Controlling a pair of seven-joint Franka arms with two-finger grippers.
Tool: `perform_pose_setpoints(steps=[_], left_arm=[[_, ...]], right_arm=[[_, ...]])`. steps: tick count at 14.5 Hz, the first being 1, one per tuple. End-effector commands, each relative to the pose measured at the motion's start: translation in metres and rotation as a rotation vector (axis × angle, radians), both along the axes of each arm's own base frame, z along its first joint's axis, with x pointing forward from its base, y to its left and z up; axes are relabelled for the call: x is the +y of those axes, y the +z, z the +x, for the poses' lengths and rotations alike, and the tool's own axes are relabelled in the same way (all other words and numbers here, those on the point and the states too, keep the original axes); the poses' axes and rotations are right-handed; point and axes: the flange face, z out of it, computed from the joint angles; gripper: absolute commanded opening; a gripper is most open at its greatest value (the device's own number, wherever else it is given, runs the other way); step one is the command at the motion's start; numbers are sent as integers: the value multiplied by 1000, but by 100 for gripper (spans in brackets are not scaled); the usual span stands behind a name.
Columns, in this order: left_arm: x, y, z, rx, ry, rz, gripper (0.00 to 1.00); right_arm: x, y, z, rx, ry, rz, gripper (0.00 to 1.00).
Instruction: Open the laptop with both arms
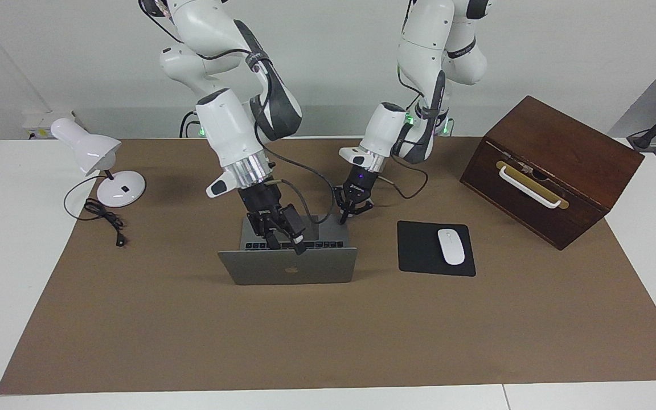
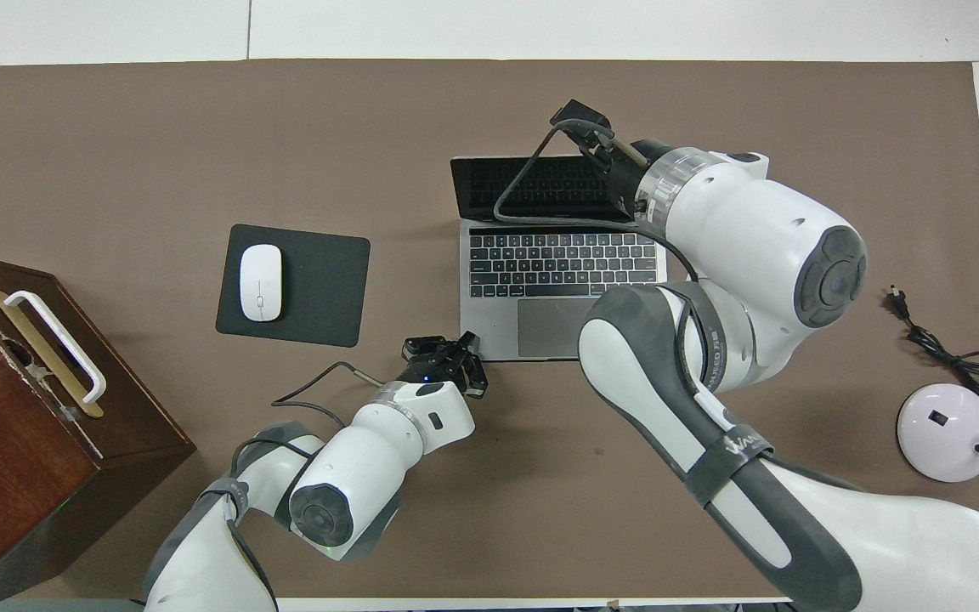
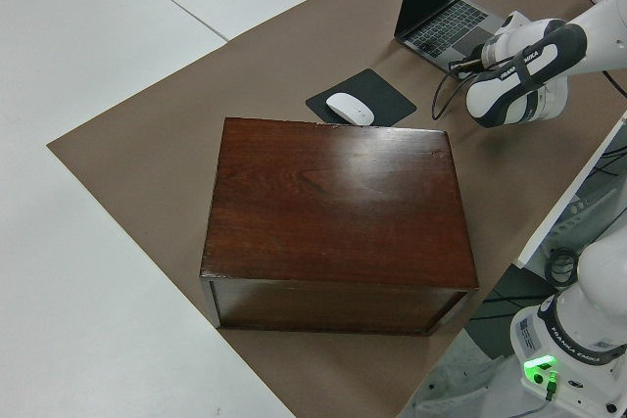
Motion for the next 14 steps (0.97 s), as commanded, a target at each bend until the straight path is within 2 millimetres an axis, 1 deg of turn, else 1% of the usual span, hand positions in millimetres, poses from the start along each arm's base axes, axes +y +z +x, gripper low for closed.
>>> perform_pose_setpoints(steps=[1,4,5,8,12,14], left_arm=[[-9,-21,-2,15,-26,21,0],[-9,-21,-2,17,-26,22,0],[-9,-21,-2,17,-26,22,0],[-8,-21,-1,17,-24,22,0],[-6,-23,-2,20,-23,25,0],[-6,-23,-2,20,-23,25,0]], right_arm=[[-10,8,20,-10,15,-4,100],[-13,7,29,-16,19,-10,100],[-18,9,31,-19,15,-12,100],[-21,9,33,-18,22,-19,100],[-20,8,32,-13,23,-17,100],[-12,7,29,16,27,-1,100]])
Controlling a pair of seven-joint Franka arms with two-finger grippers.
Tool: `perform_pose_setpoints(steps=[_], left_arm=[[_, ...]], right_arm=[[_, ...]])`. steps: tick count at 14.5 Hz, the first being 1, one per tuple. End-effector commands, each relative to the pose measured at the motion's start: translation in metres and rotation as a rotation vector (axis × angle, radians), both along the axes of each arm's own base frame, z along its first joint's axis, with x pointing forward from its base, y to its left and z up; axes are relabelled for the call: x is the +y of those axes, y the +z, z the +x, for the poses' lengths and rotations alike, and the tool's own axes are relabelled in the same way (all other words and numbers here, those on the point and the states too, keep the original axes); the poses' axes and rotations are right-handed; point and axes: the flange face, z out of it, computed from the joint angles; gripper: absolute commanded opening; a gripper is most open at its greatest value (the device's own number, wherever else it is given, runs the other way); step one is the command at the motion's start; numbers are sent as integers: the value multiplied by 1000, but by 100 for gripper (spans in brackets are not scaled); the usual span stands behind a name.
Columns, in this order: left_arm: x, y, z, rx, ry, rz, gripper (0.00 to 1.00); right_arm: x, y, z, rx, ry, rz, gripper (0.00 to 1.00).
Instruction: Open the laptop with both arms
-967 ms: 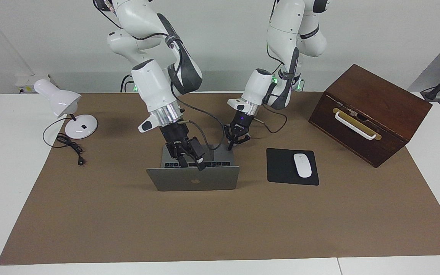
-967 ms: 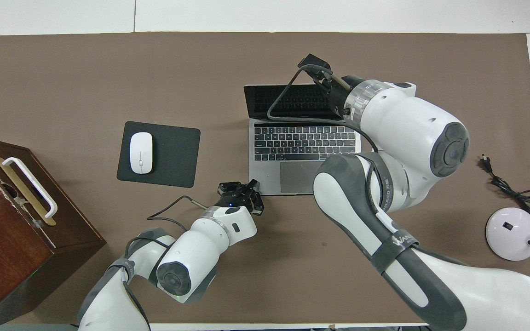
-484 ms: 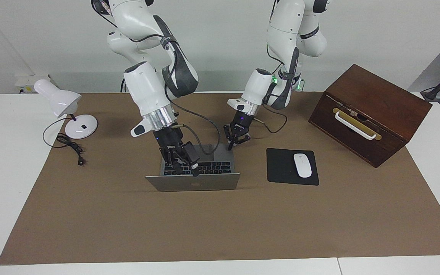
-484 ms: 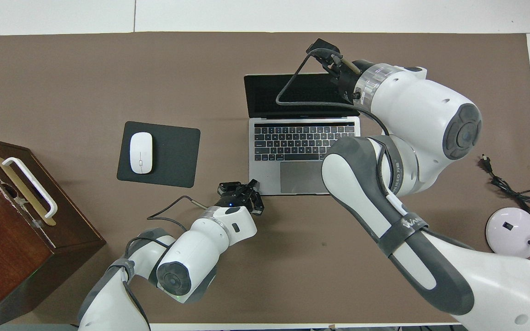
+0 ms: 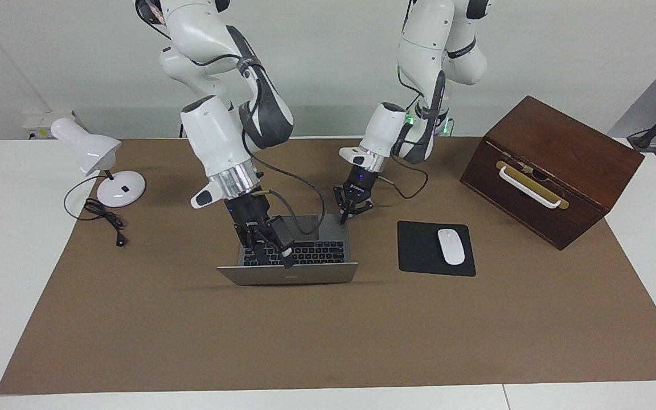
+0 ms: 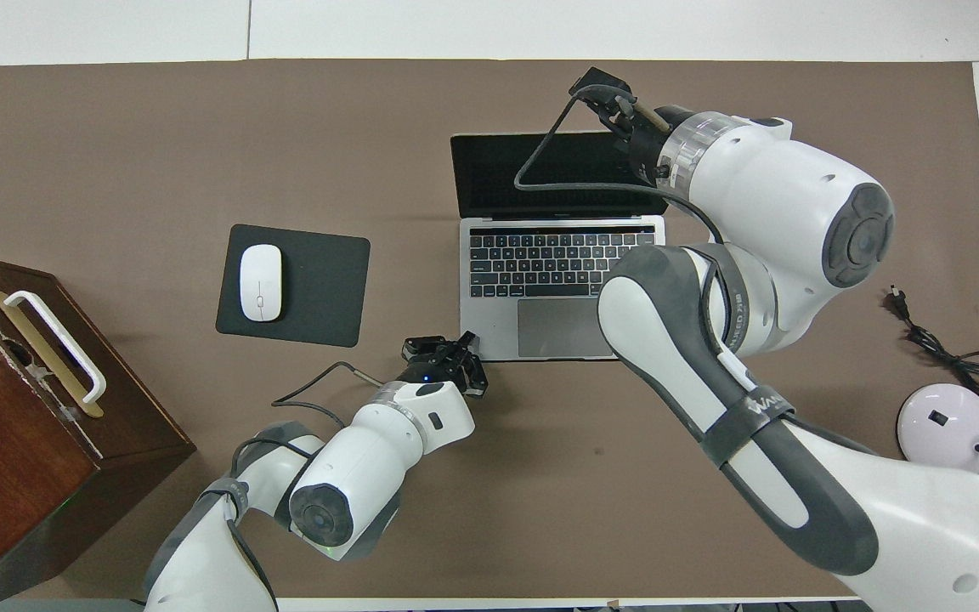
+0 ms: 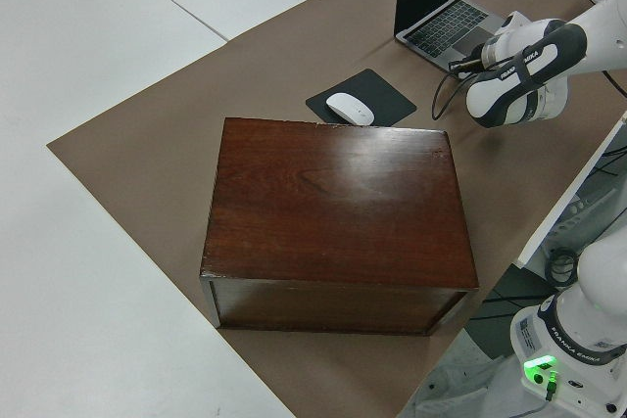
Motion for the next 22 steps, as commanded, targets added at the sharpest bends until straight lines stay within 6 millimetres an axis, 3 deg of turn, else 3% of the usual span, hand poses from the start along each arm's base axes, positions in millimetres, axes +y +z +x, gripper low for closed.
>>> perform_pose_setpoints(steps=[1,4,7,9,12,16,22], left_arm=[[-6,-23,-2,20,-21,25,0],[-5,-22,0,20,-15,20,0],[-5,-22,1,24,-5,16,0],[-4,-22,1,26,0,13,0],[-11,-17,1,49,49,-35,0],[-19,-3,0,78,118,-112,0],[-25,40,0,114,221,-235,0]], right_arm=[[13,7,2,41,34,24,100],[50,22,-9,134,6,108,100],[70,64,-9,237,-24,178,100],[74,92,-11,309,-20,157,100],[63,119,-18,406,24,24,100],[13,153,-44,477,181,-223,100],[-99,212,-83,483,435,-388,100]])
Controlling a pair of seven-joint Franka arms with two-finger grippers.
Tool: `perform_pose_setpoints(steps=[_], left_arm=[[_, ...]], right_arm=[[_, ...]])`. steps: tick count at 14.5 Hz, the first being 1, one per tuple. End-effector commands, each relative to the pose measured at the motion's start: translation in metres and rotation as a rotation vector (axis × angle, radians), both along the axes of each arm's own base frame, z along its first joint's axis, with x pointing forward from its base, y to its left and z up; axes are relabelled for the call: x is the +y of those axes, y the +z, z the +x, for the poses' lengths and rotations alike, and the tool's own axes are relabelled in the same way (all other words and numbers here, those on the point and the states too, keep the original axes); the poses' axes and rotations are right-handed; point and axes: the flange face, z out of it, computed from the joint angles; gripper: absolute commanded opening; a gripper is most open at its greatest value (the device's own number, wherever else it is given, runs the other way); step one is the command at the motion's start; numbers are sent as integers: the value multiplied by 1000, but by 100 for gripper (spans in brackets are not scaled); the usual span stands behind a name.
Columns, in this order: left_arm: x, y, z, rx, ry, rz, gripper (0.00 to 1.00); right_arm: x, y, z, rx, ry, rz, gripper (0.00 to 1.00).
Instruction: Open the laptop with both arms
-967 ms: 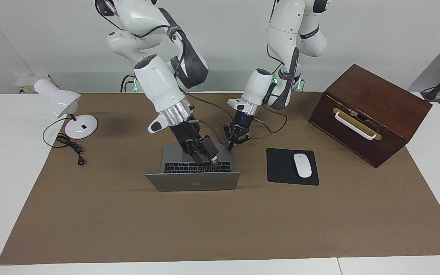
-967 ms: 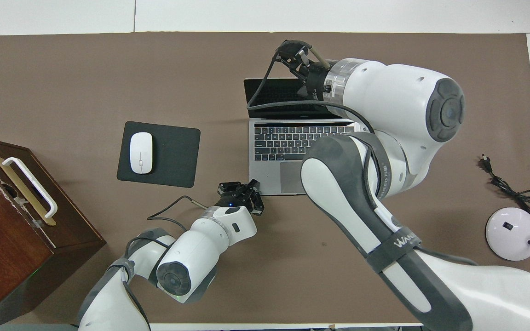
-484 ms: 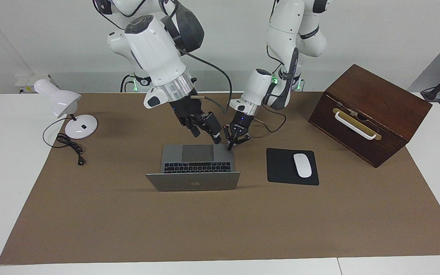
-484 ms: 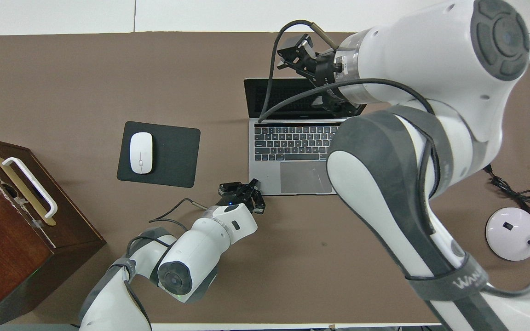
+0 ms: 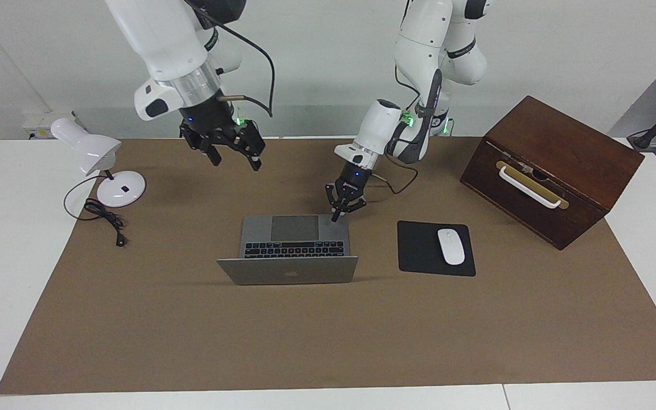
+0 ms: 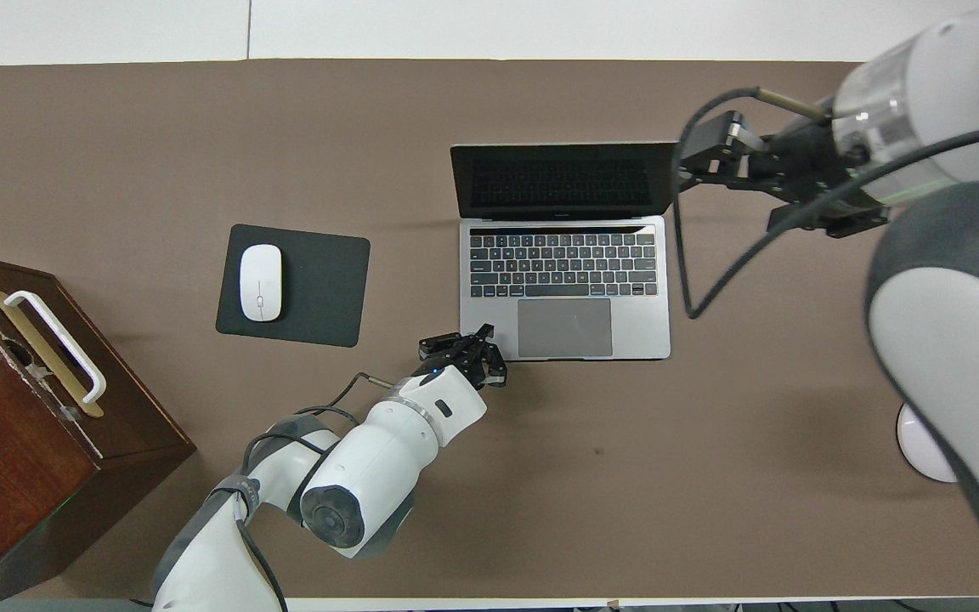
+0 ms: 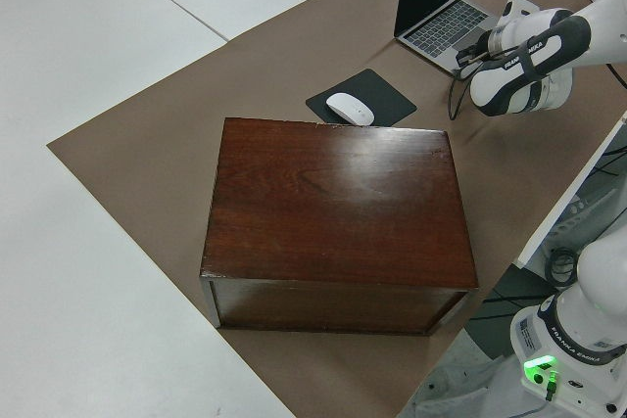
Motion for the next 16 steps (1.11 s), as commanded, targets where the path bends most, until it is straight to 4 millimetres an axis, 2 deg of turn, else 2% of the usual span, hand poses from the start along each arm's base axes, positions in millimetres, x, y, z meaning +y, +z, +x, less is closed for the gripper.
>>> perform_pose_setpoints(steps=[1,6,7,10,14,16], left_arm=[[-2,21,-3,44,45,-37,0],[-6,62,2,148,77,11,0],[-9,72,6,170,79,28,0],[-18,110,26,258,80,112,0],[-17,144,49,312,93,166,0],[-15,160,57,345,81,213,0]], right_arm=[[-44,21,-20,2,116,-43,100],[-123,44,-48,14,260,-95,100],[-138,44,-51,17,286,-110,100],[-173,30,-57,20,331,-124,100],[-185,-6,-70,-36,318,-147,100],[-186,-17,-63,-63,310,-154,100]])
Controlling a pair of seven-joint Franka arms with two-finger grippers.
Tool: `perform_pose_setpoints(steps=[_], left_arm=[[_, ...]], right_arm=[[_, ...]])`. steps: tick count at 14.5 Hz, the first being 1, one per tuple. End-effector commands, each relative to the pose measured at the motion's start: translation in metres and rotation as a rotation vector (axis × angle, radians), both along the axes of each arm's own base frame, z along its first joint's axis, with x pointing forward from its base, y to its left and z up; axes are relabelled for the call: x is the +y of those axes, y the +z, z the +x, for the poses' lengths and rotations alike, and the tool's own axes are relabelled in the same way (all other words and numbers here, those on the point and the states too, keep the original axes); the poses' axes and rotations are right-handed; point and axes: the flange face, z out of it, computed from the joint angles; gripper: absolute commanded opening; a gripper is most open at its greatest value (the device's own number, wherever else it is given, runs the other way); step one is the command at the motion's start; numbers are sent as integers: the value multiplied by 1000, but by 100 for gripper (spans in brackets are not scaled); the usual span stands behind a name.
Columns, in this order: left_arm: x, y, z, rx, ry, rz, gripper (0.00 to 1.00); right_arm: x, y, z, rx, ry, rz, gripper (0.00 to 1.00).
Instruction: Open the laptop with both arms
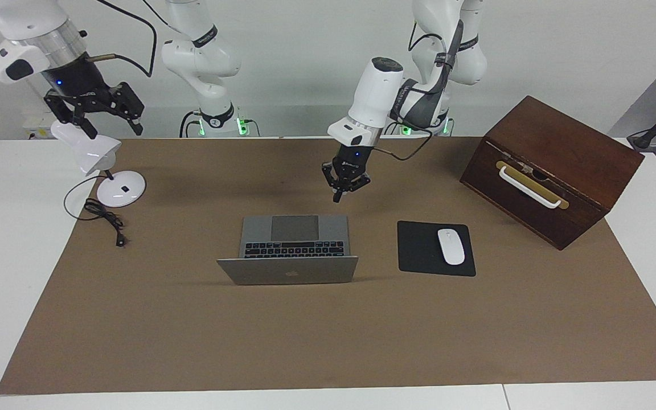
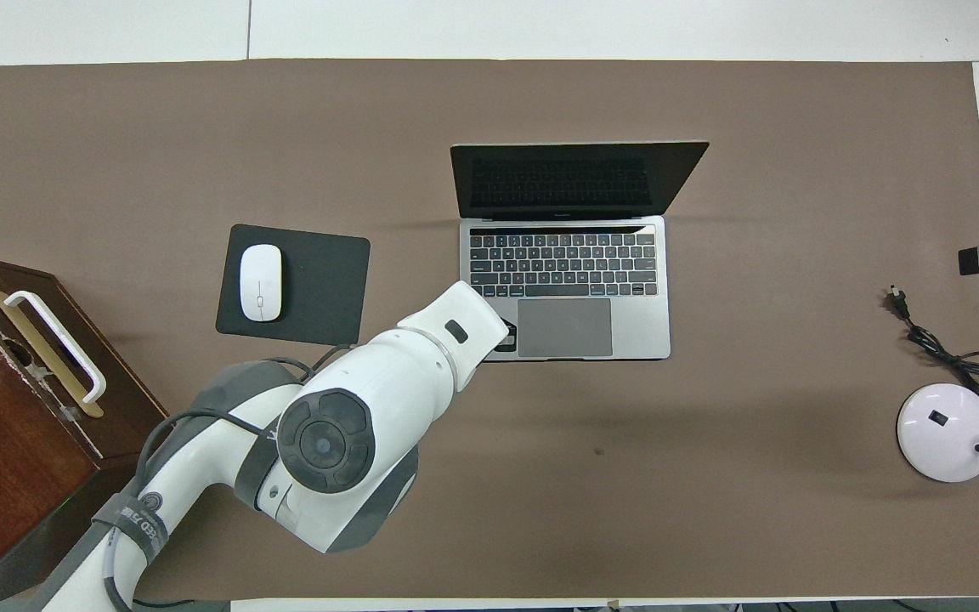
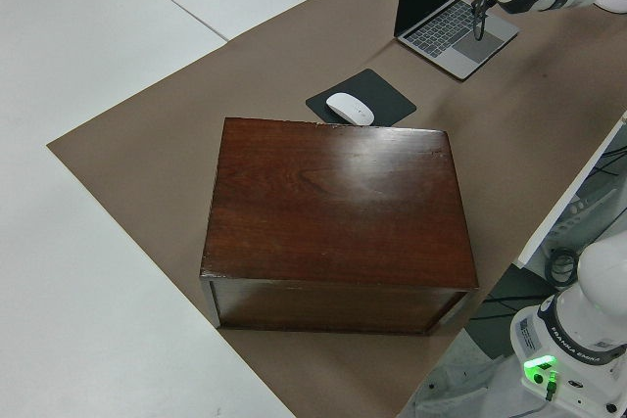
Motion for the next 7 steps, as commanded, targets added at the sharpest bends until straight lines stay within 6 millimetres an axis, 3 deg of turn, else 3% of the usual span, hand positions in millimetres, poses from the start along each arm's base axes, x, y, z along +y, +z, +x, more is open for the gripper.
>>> perform_pose_setpoints(steps=[1,3,7], left_arm=[[12,25,22,45,-18,71,0],[21,37,29,82,-43,115,0],[59,67,50,151,-71,188,0]], right_arm=[[-1,-18,-7,-30,4,-22,100],[5,-24,0,-26,-27,-10,100],[27,-26,2,-13,-91,1,100]])
